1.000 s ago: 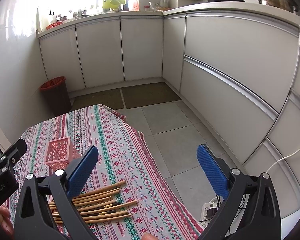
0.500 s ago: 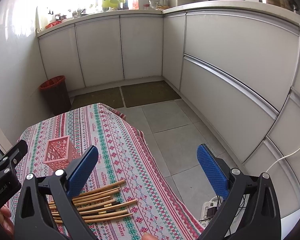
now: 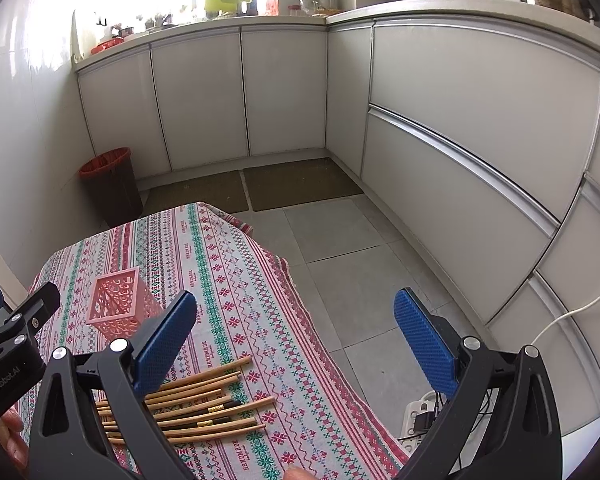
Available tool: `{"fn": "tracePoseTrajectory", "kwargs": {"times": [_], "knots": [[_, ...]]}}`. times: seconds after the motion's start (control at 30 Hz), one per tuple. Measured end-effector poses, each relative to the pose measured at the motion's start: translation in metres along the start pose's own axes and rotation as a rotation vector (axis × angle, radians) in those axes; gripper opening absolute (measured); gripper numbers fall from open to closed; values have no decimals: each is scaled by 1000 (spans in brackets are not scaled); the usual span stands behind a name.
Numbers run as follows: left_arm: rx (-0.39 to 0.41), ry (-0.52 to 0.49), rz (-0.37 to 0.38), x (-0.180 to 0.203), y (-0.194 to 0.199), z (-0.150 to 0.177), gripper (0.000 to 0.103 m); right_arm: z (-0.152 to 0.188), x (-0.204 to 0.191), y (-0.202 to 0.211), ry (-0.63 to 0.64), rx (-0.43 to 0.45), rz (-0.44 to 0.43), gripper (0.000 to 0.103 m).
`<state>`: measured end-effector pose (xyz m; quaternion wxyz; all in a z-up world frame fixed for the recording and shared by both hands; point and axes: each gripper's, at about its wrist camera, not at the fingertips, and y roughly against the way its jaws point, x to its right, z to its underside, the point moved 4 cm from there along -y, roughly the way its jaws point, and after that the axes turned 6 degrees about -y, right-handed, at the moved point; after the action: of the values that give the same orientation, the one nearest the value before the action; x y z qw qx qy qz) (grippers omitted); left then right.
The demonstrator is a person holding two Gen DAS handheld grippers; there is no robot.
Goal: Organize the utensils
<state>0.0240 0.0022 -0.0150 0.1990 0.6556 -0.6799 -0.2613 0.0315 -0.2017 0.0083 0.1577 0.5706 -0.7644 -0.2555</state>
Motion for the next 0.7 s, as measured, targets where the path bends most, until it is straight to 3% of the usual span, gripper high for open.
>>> {"fn": "tracePoseTrajectory", "kwargs": {"times": [0.7], "knots": [[-1, 6, 3, 0, 0, 0, 96, 0, 0, 0, -2, -1, -1, 96]]}}
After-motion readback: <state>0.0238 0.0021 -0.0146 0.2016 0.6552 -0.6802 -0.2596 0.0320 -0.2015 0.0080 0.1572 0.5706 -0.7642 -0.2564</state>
